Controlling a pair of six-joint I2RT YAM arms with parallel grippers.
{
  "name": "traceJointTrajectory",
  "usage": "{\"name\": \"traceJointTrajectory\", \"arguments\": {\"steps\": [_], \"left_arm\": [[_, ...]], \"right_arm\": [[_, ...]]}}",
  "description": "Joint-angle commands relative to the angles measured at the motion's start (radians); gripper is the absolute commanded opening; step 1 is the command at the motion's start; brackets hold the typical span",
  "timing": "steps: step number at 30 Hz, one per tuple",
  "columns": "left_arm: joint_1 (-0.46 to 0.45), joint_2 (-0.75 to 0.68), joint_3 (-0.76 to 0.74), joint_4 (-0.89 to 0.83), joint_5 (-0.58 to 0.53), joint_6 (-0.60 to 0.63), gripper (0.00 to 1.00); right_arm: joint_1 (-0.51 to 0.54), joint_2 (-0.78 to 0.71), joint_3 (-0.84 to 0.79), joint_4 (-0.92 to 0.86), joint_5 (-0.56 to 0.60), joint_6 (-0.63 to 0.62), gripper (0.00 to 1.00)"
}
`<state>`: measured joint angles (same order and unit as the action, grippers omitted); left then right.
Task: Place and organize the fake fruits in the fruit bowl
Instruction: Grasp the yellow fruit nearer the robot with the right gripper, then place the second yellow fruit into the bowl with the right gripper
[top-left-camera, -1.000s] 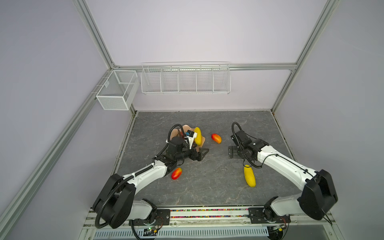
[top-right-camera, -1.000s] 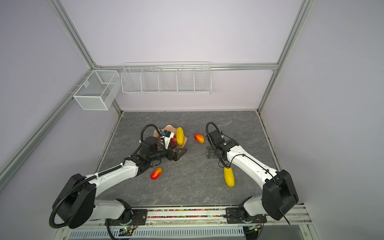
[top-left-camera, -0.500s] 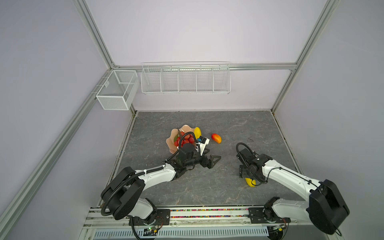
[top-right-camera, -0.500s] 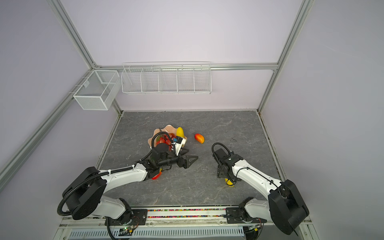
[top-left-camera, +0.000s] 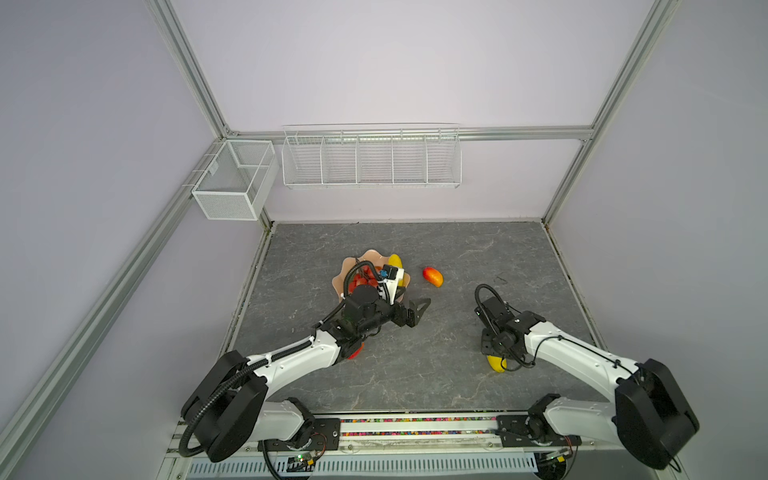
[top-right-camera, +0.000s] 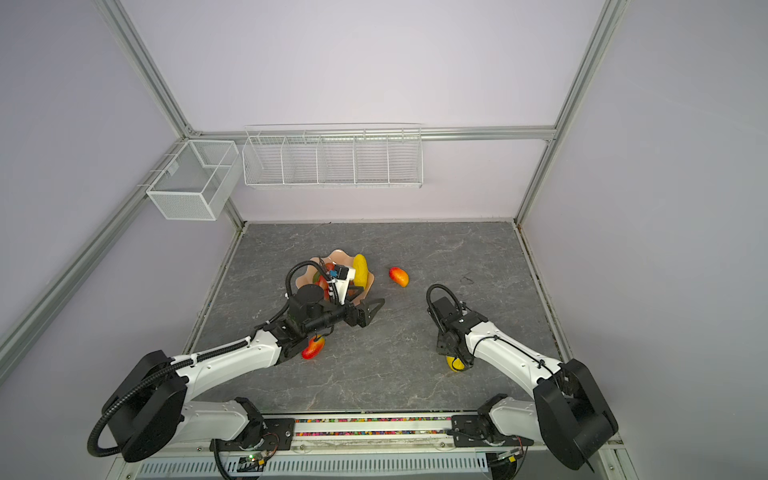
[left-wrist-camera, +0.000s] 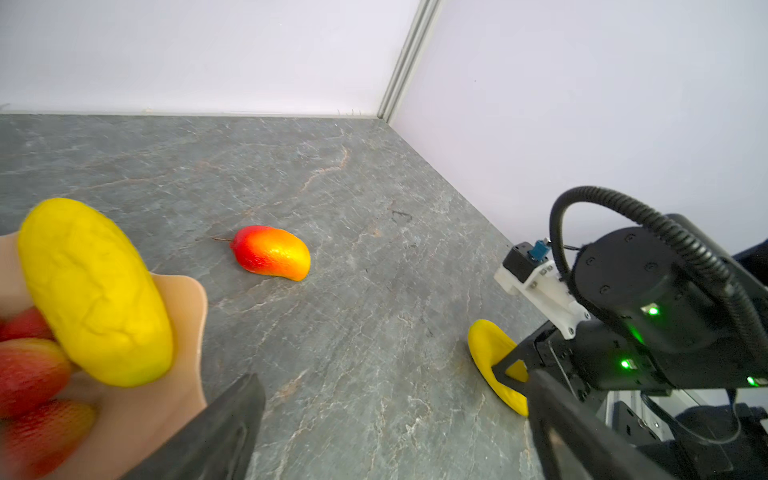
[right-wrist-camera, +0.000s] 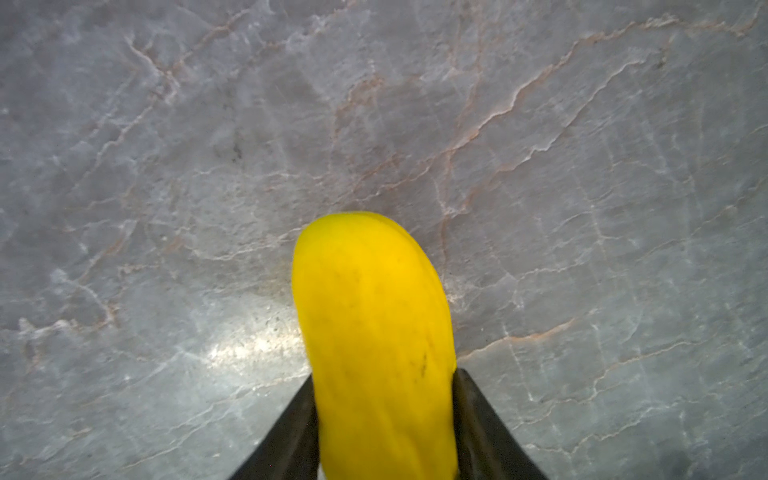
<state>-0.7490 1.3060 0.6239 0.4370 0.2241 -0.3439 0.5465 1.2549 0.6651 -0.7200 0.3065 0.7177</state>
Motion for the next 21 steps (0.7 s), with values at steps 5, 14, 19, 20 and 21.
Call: {"name": "traceJointTrajectory", "arguments": {"steps": [5, 14, 19, 20, 21], "left_arm": [[0.095, -0.110, -0.036, -0.121, -0.085, -0.011, 0.96], [0.227, -0.272, -0.030, -0.423, -0.257, -0.070, 0.92], [0.301, -0.366, -0.057, -0.516, -0.340, -0.115, 0.92], [0.309, -0.384, -0.063, -0.531, -0.358, -0.126, 0.92], [0.316, -0.399, -0.069, -0.541, -0.371, -0.135, 0.92]], "right_arm": [[0.049, -0.040, 0.054, 0.007, 0.012, -0.051, 0.40], [0.174, 0.105, 0.393, 0.165, -0.097, -0.130, 0.41], [0.220, 0.271, 0.542, 0.331, -0.167, -0.024, 0.41], [0.230, 0.312, 0.563, 0.381, -0.185, 0.000, 0.41], [0.240, 0.352, 0.588, 0.414, -0.203, 0.020, 0.41]]}}
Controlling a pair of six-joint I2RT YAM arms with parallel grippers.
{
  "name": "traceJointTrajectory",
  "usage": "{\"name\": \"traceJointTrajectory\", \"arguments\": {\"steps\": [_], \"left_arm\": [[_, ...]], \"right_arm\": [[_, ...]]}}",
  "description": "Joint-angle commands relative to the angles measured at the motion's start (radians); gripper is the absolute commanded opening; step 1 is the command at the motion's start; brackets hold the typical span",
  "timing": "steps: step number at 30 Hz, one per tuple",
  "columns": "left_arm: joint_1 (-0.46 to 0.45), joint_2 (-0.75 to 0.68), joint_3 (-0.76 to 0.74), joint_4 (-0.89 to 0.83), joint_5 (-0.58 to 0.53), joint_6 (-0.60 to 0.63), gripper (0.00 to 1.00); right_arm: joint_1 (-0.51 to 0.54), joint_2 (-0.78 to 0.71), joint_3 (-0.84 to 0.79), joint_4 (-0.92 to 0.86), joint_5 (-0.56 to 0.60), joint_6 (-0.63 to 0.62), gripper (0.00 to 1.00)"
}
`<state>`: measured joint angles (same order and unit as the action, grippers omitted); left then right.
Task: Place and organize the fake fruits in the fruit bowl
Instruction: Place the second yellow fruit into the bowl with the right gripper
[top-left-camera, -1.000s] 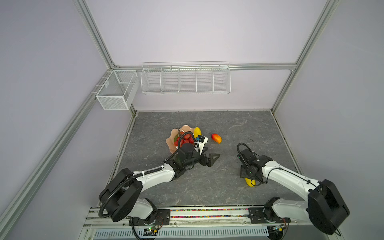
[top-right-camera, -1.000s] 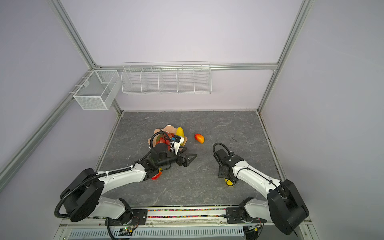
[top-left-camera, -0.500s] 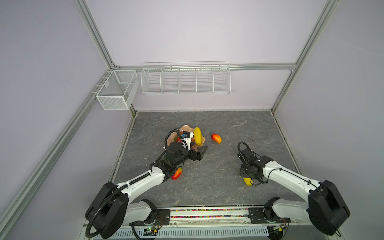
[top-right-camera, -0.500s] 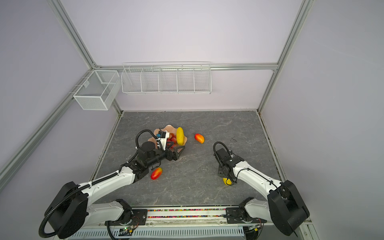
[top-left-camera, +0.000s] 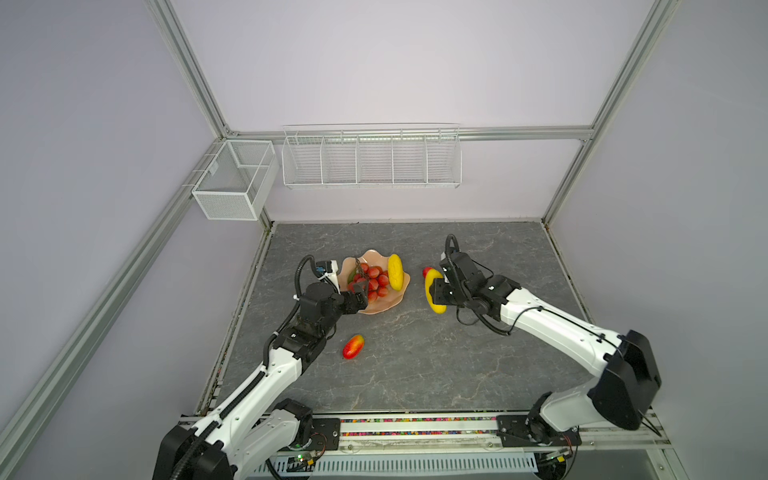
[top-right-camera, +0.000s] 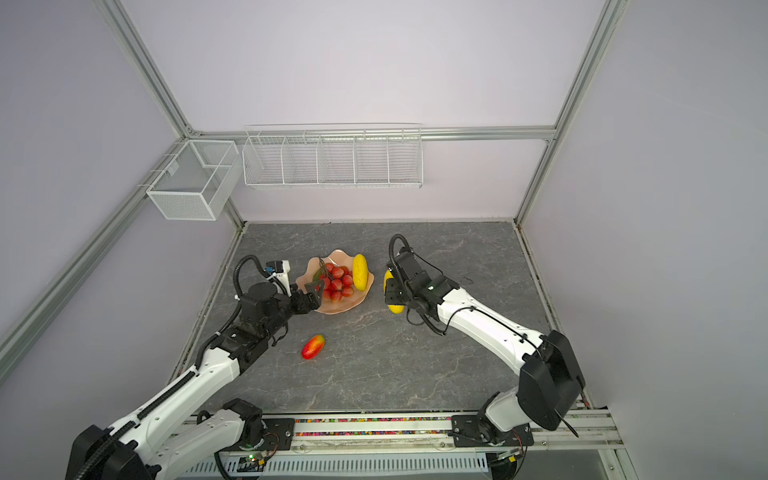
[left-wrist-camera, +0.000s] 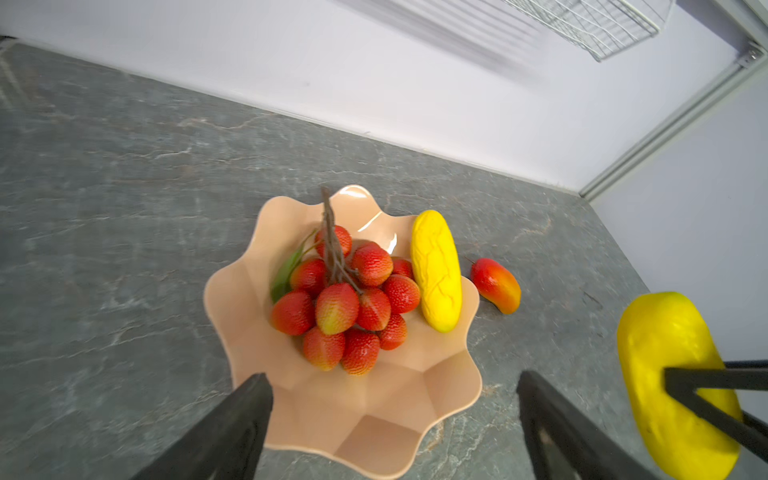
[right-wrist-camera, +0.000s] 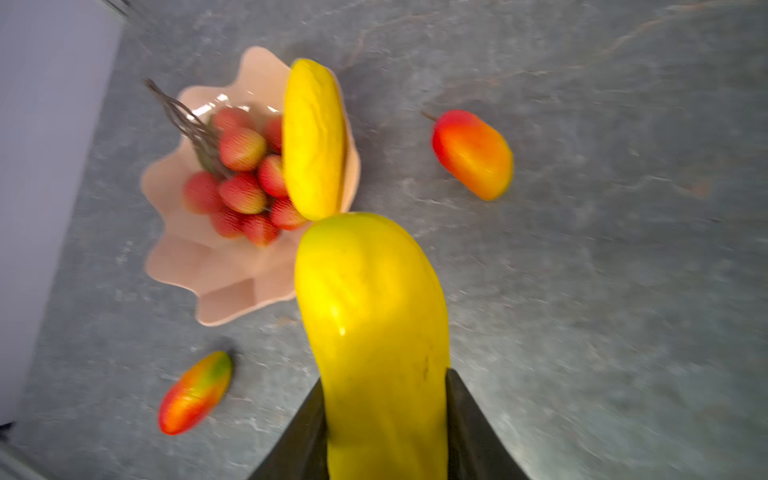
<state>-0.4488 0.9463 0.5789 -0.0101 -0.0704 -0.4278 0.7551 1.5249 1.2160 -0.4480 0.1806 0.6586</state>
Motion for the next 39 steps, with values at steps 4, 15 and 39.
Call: {"name": "traceJointTrajectory", "arguments": {"steps": [4, 15, 39], "left_arm": [[0.040, -0.096, -0.037, -0.134, -0.085, -0.083, 0.92], [0.041, -0.187, -0.055, -0.213, 0.002, -0.031, 0.99], [0.042, -0.202, -0.100, -0.106, 0.179, 0.037, 0.99]], "right_arm": [[0.057, 0.240, 0.143, 0.257, -0.146, 0.175, 0.41], [0.107, 0.415, 0.213, 0.390, -0.052, 0.359, 0.40], [0.122, 0.500, 0.254, 0.405, 0.036, 0.393, 0.49]]}}
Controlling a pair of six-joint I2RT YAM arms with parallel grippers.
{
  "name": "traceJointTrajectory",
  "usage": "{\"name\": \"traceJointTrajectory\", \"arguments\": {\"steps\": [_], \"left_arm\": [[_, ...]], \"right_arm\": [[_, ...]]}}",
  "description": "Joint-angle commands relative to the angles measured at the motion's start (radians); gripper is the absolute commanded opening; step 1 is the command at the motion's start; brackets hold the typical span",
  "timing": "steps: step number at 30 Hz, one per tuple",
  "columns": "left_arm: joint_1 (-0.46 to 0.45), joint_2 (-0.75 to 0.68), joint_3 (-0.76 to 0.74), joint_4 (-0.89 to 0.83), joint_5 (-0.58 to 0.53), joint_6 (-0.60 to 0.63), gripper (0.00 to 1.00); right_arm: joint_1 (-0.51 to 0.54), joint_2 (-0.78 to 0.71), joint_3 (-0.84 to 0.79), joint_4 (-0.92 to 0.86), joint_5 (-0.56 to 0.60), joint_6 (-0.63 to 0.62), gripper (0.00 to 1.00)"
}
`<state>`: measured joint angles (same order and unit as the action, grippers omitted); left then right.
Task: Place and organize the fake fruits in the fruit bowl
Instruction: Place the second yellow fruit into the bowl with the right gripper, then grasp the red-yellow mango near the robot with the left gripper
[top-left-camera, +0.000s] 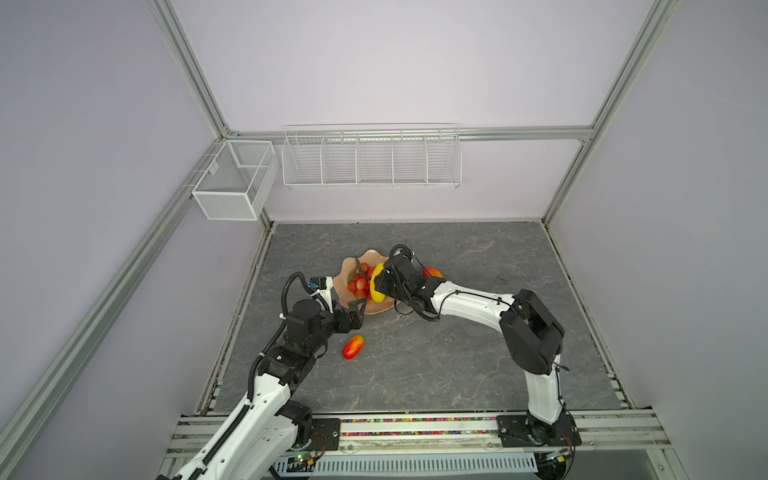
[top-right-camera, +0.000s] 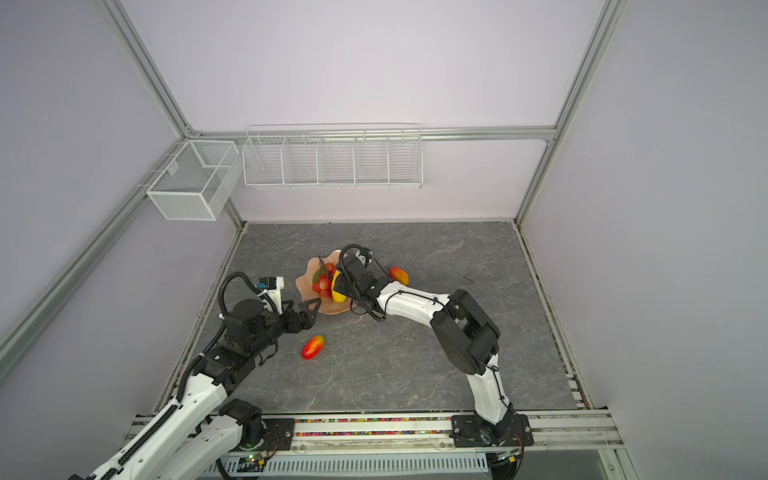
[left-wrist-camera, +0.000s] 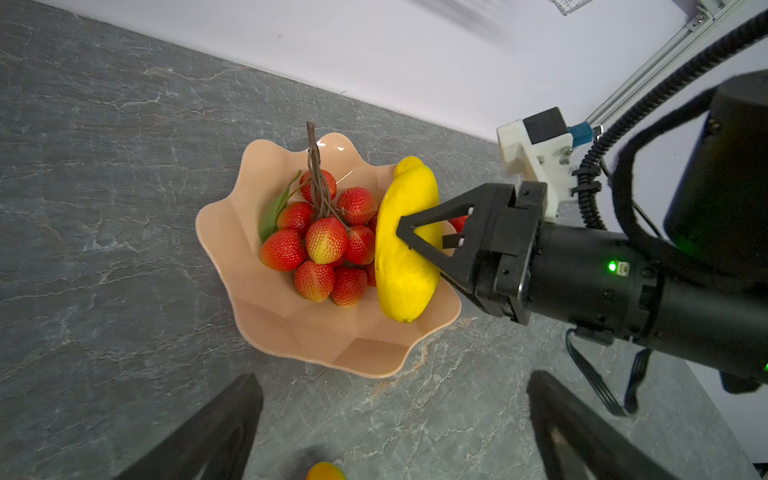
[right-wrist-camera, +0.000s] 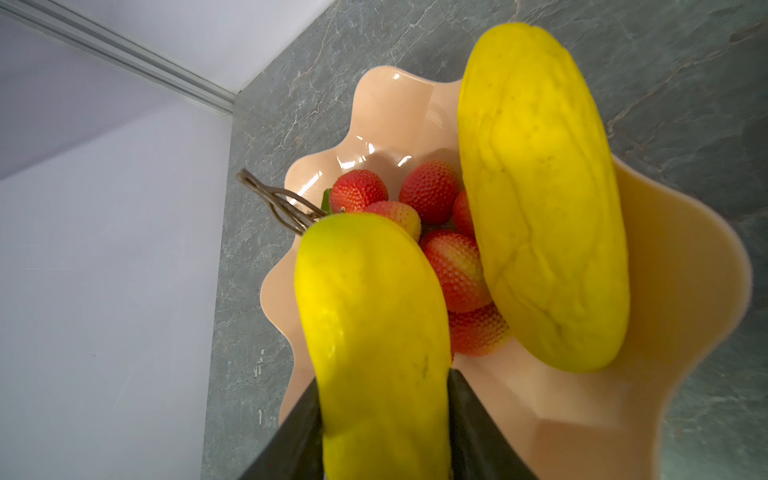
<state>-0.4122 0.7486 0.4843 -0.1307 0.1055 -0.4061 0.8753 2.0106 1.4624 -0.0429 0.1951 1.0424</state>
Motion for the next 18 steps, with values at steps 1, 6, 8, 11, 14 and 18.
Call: {"name": "traceJointTrajectory", "arguments": {"steps": [1, 6, 8, 11, 14, 18], "left_arm": [[0.005, -0.002, -0.003, 0.010, 0.001, 0.015, 0.99], [0.006, 0.052, 0.033, -0.077, -0.059, 0.008, 0.99], [0.005, 0.070, 0.041, -0.110, -0.074, 0.000, 0.99], [0.006, 0.082, 0.041, -0.141, -0.093, -0.036, 1.00], [0.005, 0.114, 0.045, -0.173, -0.085, -0.064, 0.96], [0.005, 0.203, 0.070, -0.245, -0.008, -0.057, 0.80]], "right_arm": [[0.002, 0.014, 0.010, -0.001, 0.020, 0.006, 0.51], [0.002, 0.006, 0.007, -0.004, 0.026, 0.000, 0.58], [0.001, 0.001, 0.000, 0.001, 0.022, -0.002, 0.59], [0.002, -0.025, -0.010, 0.003, 0.032, -0.033, 0.61], [0.007, -0.084, -0.031, 0.003, 0.063, -0.094, 0.69], [0.014, -0.213, -0.096, -0.017, 0.105, -0.212, 0.80]]}}
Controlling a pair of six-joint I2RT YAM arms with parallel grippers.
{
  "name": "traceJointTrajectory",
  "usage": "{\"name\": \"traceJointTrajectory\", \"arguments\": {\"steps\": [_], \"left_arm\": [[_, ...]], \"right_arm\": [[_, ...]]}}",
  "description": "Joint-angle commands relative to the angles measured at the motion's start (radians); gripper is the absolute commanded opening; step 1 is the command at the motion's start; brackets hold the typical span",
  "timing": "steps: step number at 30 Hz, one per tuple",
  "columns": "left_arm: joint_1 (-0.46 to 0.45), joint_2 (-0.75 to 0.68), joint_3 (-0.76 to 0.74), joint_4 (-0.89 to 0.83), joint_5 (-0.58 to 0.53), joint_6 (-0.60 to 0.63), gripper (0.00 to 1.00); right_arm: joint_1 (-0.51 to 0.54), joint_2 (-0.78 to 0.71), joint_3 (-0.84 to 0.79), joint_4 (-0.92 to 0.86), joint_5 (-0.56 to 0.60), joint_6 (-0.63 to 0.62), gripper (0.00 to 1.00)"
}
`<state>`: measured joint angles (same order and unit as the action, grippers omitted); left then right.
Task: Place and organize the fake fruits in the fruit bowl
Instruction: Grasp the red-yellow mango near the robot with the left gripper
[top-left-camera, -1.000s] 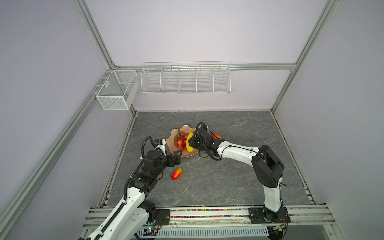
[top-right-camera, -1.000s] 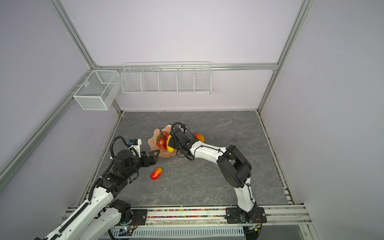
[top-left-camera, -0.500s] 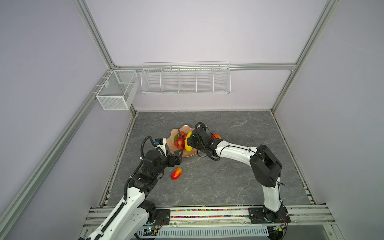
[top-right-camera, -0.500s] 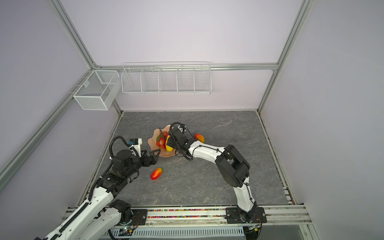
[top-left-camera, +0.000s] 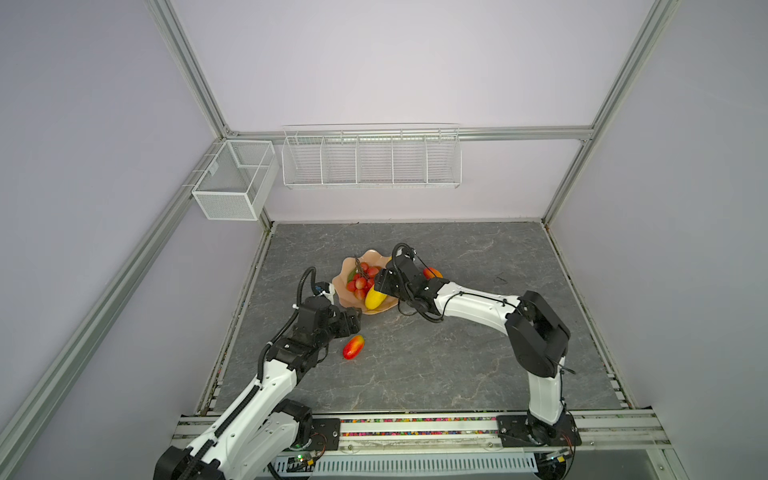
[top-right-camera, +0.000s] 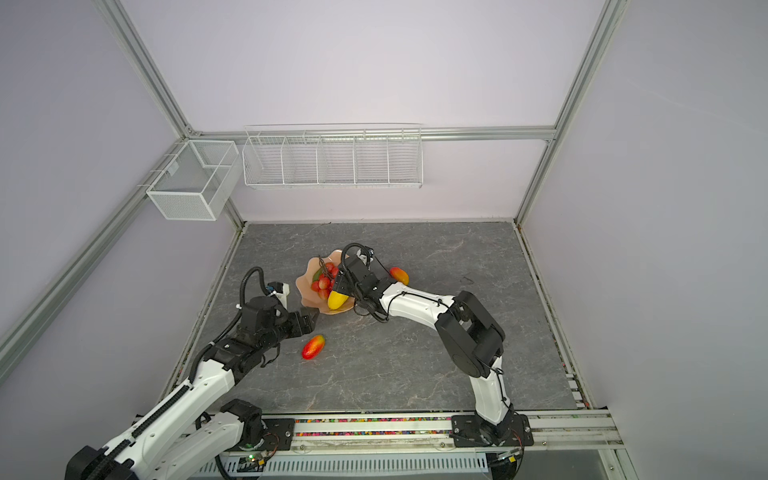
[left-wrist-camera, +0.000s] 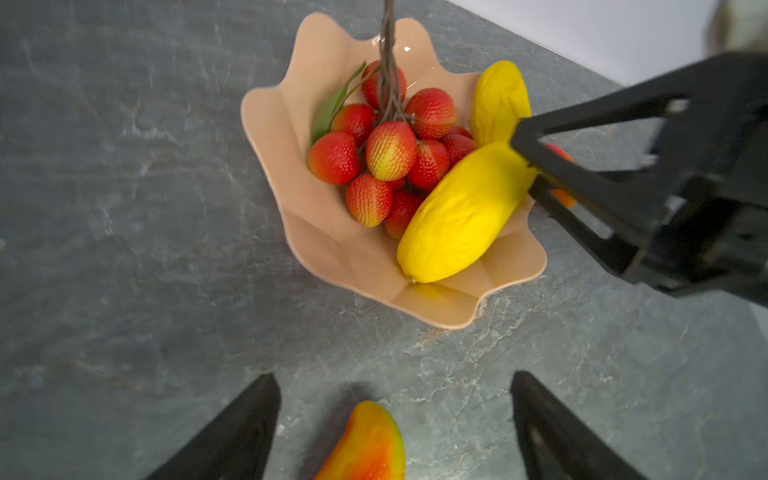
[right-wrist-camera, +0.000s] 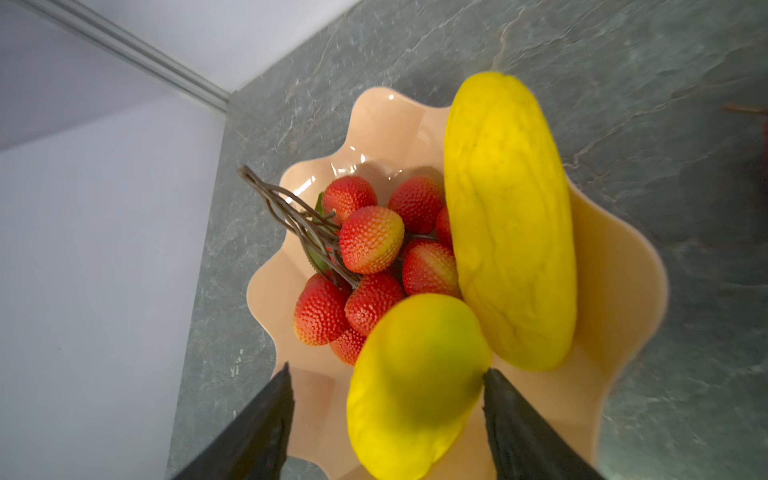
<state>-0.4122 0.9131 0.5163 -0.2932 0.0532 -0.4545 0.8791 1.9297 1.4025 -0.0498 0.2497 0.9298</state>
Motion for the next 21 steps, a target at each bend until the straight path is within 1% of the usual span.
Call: {"name": "traceJointTrajectory", "arguments": {"steps": [1, 3, 4, 6, 9, 11, 13, 16, 19, 21], "left_arm": [[0.004, 0.065, 0.041, -0.102, 0.078, -0.001, 0.78], [0.004, 0.102, 0.044, -0.149, 0.109, -0.014, 0.75], [0.003, 0.112, 0.044, -0.178, 0.109, -0.018, 0.74], [0.000, 0.118, 0.041, -0.216, 0.097, -0.028, 0.73], [-0.017, 0.134, 0.028, -0.210, 0.098, -0.057, 0.73], [-0.032, 0.152, 0.035, -0.227, 0.108, -0.055, 0.73], [-0.060, 0.157, 0.041, -0.243, 0.085, -0.051, 0.73], [-0.086, 0.169, 0.035, -0.234, 0.075, -0.051, 0.71], [-0.091, 0.203, 0.040, -0.247, 0.047, -0.048, 0.68], [-0.093, 0.219, 0.044, -0.248, 0.025, -0.047, 0.65]], "right_arm": [[0.011, -0.175, -0.064, -0.027, 0.056, -0.135, 0.82], [0.011, -0.256, -0.120, -0.077, 0.057, -0.202, 0.89], [0.011, -0.298, -0.150, -0.110, 0.057, -0.235, 0.93], [0.011, -0.368, -0.204, -0.191, 0.050, -0.289, 0.98], [0.011, -0.446, -0.292, -0.241, -0.061, -0.379, 0.96], [0.009, -0.478, -0.357, -0.250, -0.158, -0.402, 0.94], [0.011, -0.492, -0.418, -0.223, -0.243, -0.414, 0.94], [0.011, -0.492, -0.497, -0.134, -0.353, -0.427, 0.94], [0.012, -0.456, -0.498, -0.083, -0.466, -0.466, 0.93], [0.017, -0.430, -0.474, -0.079, -0.510, -0.488, 0.92]]}}
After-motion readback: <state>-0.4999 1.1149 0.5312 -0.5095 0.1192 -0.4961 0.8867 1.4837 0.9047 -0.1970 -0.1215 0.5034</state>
